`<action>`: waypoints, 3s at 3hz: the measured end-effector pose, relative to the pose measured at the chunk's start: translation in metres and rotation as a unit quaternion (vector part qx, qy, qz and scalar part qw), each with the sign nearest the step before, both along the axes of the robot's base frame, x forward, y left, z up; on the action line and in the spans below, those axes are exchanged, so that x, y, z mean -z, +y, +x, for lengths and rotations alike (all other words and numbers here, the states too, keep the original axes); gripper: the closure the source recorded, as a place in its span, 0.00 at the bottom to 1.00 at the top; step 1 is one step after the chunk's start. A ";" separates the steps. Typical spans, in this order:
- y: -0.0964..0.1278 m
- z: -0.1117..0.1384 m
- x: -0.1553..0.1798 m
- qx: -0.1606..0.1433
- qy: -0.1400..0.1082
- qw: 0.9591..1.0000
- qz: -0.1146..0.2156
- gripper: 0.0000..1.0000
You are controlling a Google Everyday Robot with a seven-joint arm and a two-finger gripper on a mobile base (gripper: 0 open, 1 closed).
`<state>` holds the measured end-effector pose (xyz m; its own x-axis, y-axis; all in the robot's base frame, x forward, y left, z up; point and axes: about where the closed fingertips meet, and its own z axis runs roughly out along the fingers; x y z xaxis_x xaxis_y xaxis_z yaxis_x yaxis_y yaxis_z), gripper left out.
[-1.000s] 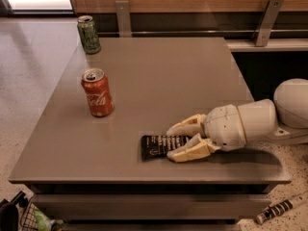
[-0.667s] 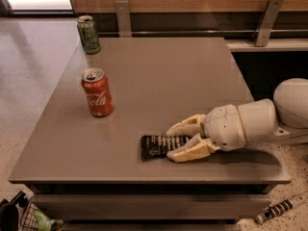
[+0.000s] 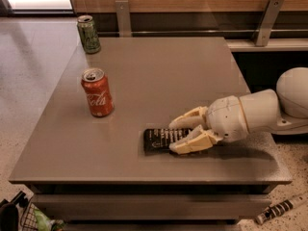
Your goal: Move rxbar chocolate near green can
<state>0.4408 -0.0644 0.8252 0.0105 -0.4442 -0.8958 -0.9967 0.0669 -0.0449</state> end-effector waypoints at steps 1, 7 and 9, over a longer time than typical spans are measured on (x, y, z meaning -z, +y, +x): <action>-0.011 0.027 -0.030 0.009 0.011 1.000 -0.017 1.00; 0.044 0.304 -0.117 0.229 -0.056 0.970 -0.056 1.00; 0.079 0.339 -0.118 0.257 -0.098 0.961 -0.023 1.00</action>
Offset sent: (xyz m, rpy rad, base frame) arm 0.1151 -0.0379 0.1096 -0.0921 0.0218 -0.1003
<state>0.7794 0.0143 0.9435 -0.0540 -0.4742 -0.8788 -0.8040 0.5426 -0.2434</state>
